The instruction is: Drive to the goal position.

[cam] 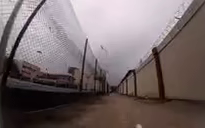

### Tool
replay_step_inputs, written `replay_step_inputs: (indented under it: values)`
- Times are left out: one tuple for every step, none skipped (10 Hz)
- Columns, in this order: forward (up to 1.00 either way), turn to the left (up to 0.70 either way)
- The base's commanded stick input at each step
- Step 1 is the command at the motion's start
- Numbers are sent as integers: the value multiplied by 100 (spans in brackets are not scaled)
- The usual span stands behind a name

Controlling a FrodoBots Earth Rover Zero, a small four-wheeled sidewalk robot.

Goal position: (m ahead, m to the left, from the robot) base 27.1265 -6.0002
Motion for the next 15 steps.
replay_step_inputs:
  values:
    - [84,3]
    - [84,3]
    - [84,3]
    - [84,3]
    - [84,3]
    - [84,3]
    - [84,3]
    - [84,3]
    - [84,3]
    - [84,2]
    - [84,-2]
    - [84,-28]
    - [84,-19]
    - [84,-1]
    - [84,-13]
